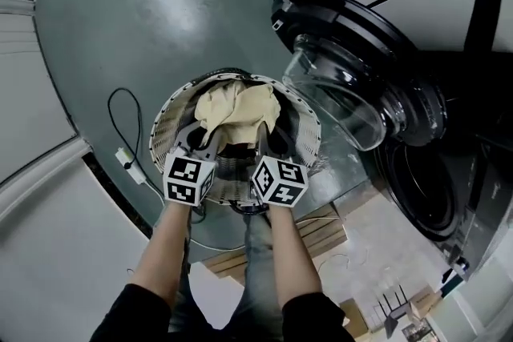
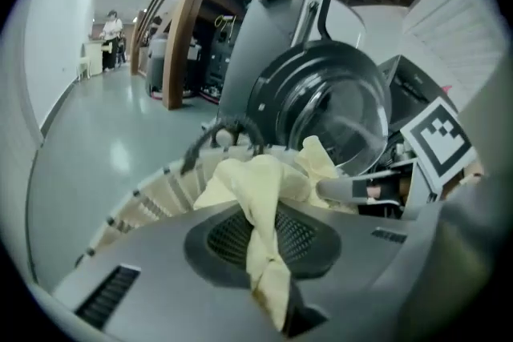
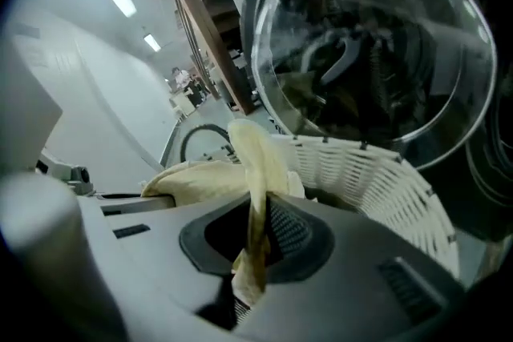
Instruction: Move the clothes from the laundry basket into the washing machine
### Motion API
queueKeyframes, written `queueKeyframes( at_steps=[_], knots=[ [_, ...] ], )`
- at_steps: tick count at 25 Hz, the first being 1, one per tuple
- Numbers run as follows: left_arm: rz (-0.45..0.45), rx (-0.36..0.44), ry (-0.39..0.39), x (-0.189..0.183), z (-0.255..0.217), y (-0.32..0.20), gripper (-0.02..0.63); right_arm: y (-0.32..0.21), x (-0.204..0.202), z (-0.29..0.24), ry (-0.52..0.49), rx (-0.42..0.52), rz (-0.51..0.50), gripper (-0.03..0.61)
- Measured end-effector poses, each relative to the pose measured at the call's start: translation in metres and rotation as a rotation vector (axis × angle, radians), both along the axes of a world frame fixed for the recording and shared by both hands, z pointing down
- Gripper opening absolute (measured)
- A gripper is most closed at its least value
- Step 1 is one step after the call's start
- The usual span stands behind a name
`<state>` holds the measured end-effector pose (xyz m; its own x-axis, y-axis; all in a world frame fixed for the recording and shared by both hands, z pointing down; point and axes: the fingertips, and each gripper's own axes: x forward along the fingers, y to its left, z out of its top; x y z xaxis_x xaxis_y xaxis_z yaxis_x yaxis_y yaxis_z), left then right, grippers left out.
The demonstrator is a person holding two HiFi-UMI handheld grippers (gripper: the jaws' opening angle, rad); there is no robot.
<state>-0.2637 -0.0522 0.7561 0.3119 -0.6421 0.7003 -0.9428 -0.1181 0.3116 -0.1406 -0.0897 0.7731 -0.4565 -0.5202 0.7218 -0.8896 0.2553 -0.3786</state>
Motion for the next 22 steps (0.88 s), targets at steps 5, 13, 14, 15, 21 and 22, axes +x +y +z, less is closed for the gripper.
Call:
queueKeyframes(
  at_steps=[5,13,14,15,21,22],
  knots=[
    [0.042,0.079,-0.056,0.01,-0.076,0.0,0.061,0.001,0.007,-0.073,-0.048,0.065,-0.006,0.038],
    [0.052,0.175,-0.153,0.028,-0.181,0.002,0.061,-0.005,0.025,-0.178,-0.107,0.171,-0.074,0.038],
    [0.043,0.186,-0.16,0.03,-0.192,0.002,0.061,-0.008,0.028,-0.191,-0.113,0.189,-0.084,0.038],
    [0.03,0.196,-0.163,0.032,-0.203,0.002,0.061,-0.01,0.03,-0.203,-0.12,0.207,-0.092,0.038],
    [0.019,0.295,-0.21,0.042,-0.282,-0.001,0.061,-0.015,0.039,-0.281,-0.127,0.336,-0.137,0.038],
    [0.024,0.315,-0.212,0.043,-0.295,-0.001,0.061,-0.015,0.04,-0.295,-0.126,0.363,-0.133,0.038]
  ],
)
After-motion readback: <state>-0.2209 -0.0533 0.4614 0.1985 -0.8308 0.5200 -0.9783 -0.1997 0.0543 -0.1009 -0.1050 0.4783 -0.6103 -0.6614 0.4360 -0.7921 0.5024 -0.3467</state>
